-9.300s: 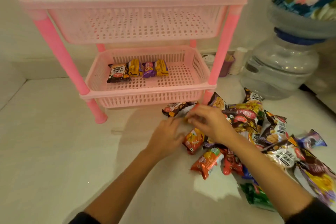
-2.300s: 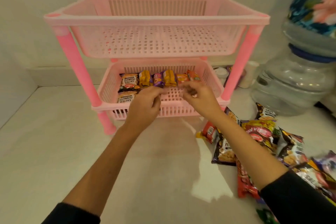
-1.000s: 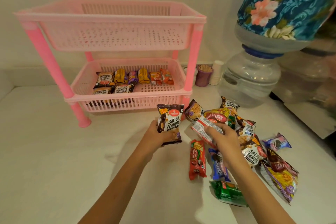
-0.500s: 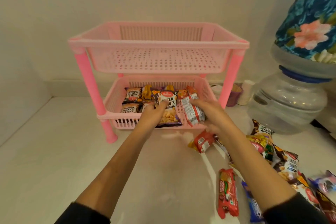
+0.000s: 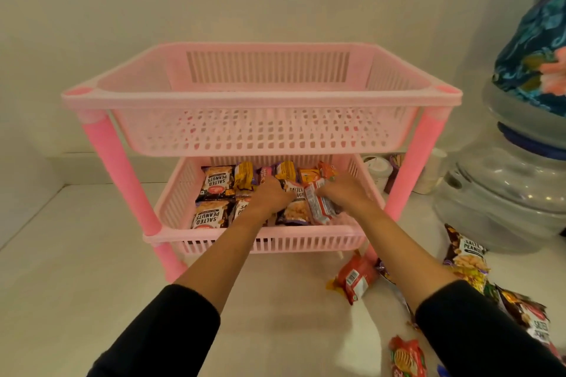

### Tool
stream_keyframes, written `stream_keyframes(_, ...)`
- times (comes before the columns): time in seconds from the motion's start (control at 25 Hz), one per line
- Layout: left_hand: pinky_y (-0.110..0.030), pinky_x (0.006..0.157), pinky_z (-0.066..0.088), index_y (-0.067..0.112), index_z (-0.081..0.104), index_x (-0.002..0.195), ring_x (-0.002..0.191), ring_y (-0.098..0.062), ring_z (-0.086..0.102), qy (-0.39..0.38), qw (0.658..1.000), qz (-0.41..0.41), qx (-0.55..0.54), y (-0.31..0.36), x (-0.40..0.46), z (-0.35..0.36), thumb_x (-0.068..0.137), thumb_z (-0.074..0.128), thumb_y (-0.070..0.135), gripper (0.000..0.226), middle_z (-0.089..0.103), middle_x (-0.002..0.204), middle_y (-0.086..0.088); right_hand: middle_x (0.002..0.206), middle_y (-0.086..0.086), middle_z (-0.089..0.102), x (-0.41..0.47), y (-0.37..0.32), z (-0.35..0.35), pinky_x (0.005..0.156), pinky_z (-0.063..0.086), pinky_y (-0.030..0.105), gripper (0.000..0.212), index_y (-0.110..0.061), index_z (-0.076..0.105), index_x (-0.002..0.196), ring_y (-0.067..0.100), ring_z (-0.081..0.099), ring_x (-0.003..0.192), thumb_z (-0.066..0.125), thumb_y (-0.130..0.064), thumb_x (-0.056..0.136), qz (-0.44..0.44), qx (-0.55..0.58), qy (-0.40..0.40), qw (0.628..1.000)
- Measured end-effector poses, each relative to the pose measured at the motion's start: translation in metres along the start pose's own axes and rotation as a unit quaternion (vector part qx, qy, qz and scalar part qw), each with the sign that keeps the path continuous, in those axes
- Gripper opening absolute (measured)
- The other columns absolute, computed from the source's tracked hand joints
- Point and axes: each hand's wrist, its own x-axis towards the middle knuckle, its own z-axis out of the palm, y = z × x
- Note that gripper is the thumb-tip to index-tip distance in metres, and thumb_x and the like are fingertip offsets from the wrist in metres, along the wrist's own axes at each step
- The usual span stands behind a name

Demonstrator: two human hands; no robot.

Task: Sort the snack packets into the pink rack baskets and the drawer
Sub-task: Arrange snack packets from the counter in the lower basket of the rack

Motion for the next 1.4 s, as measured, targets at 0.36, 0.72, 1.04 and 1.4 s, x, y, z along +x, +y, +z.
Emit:
stream_keyframes(0.36,-0.051,0.110,0.024,0.014,0.024,0.146,0.141,-0.034,0.018,0.056,0.892,0.172,0.414,-0.015,0.014,0.007,0.090,0.050,0.052,0.073,0.019,0.153,-0.014,0.121,0.020,0.061,0.021,0.024,0.008,0.093,0.050,0.051,0.046,-0.001,0.052,0.122,0.036,0.059,0.110,0.068,-0.011,0.080,0.051,-0.043,-0.074,0.995)
stream_keyframes(0.72,-0.050,0.116,-0.009,0.025,-0.018,0.149,0.144,-0.018,-0.023,-0.159,0.874,0.174,0.425,-0.042,0.032,0.011,0.090,0.022,0.068,0.083,-0.026,0.157,-0.001,0.111,0.016,0.064,0.010,0.026,0.004,0.070,0.043,0.027,0.027,-0.001,0.060,0.110,0.030,0.061,0.101,0.062,-0.009,0.084,0.004,-0.251,-0.034,0.968)
stream_keyframes(1.04,-0.049,0.111,0.031,0.016,0.035,0.145,0.139,-0.028,0.030,-0.025,0.928,0.245,0.280,-0.026,-0.004,-0.004,0.099,0.028,0.049,0.057,0.035,0.151,-0.010,0.069,-0.002,0.062,-0.074,0.019,-0.023,0.059,0.045,0.030,0.013,-0.009,0.066,0.094,0.018,0.057,0.064,0.055,-0.013,0.087,-0.227,-0.115,0.127,0.959)
stream_keyframes(1.4,-0.052,0.117,0.011,0.026,0.045,0.138,0.142,-0.022,0.027,0.146,0.908,0.262,0.294,-0.064,-0.083,0.034,0.098,0.033,0.042,0.045,0.045,0.146,-0.001,0.125,0.016,0.041,-0.134,0.126,0.029,0.079,0.050,0.042,0.044,-0.025,0.044,0.131,0.038,0.058,0.099,0.045,-0.045,0.092,-0.035,-0.281,0.067,0.957)
